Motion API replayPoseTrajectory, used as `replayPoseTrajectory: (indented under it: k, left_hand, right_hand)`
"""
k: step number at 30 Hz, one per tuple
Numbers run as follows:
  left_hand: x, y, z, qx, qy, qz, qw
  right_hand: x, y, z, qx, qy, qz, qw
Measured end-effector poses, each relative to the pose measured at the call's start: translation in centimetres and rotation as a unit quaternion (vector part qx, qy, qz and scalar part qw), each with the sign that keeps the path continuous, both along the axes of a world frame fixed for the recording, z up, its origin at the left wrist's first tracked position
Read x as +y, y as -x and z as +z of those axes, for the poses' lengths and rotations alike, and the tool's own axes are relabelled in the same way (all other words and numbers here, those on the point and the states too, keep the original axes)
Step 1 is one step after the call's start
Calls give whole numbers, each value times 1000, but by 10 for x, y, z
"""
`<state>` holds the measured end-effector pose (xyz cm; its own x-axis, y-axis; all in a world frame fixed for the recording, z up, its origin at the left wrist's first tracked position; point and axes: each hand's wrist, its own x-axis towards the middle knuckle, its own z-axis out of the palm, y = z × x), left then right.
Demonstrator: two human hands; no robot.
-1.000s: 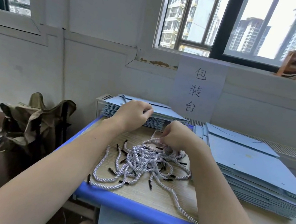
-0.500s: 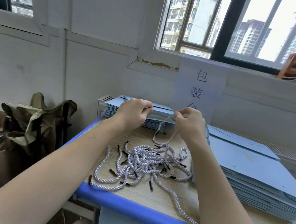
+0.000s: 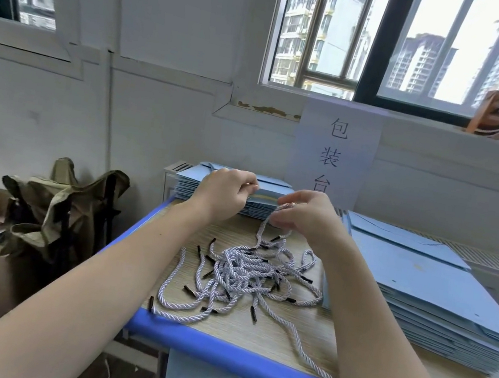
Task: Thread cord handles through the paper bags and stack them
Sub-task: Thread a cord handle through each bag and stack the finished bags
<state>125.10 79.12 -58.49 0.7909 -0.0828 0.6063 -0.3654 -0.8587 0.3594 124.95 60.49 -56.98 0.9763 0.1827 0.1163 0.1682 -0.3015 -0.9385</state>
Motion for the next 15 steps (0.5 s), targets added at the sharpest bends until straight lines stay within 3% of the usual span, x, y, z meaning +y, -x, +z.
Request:
replayPoseTrajectory:
  k: [5, 15]
  left_hand:
    - [1, -2, -1, -4, 3, -3, 1000]
    - [3, -3, -1, -7, 9, -15, 1000]
  right_hand:
    - [2, 1, 1, 5, 29, 1, 1000]
    - [3, 5, 3, 20, -41, -6, 999]
